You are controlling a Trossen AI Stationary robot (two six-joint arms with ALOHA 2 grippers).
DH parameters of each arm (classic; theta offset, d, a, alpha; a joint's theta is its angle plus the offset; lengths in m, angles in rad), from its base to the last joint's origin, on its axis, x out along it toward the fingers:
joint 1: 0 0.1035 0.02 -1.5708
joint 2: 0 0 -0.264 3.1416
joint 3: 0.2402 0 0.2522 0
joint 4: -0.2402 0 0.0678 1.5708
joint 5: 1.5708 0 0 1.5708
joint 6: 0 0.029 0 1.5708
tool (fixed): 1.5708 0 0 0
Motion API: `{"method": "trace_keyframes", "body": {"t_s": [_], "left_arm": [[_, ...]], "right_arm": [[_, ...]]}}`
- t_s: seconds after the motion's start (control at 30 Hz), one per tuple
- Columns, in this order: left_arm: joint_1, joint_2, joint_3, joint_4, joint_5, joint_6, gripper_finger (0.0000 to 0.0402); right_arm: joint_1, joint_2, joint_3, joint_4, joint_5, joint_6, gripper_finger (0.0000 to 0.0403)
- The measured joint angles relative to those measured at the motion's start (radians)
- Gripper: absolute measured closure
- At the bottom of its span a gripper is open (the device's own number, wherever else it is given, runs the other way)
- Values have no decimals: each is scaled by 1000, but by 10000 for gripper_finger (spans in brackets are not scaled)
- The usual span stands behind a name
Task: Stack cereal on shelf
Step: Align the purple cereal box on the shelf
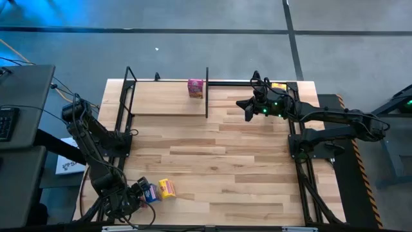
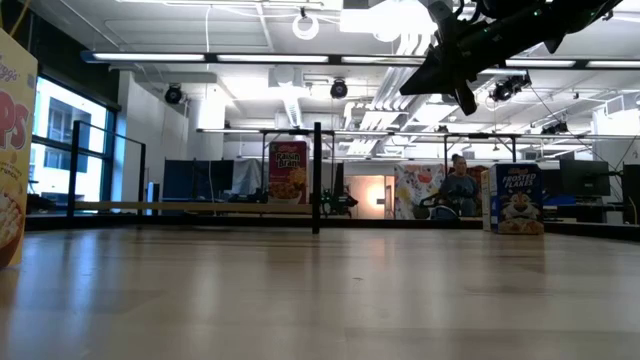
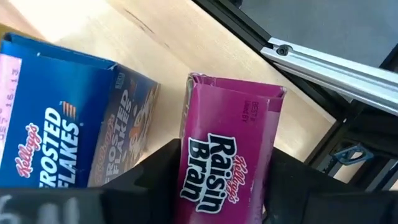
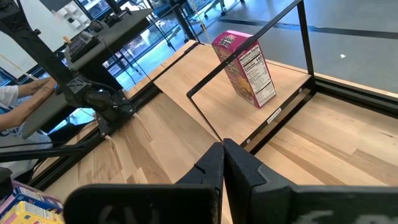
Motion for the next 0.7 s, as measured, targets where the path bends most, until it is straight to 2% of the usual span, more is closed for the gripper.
{"method": "trace_keyframes", "body": {"t_s": [0.17, 0.37, 0.43, 0.5, 0.6, 0.7], "left_arm": [[0, -28, 47, -43, 25, -65, 236], [38, -158, 196, -199, 205, -264, 234], [69, -215, 277, -261, 225, -340, 234], [119, -267, 364, -313, 190, -394, 234], [224, -312, 488, -368, 11, -408, 234], [381, -302, 579, -450, -153, -289, 234]], "right_arm": [[0, 0, 0, -1, 0, 0, 402], [0, 0, 0, -14, 0, 0, 402], [0, 0, 0, -18, 0, 0, 402], [0, 0, 0, -19, 0, 0, 402], [0, 0, 0, -19, 0, 0, 402], [0, 0, 0, -20, 0, 0, 402]]}}
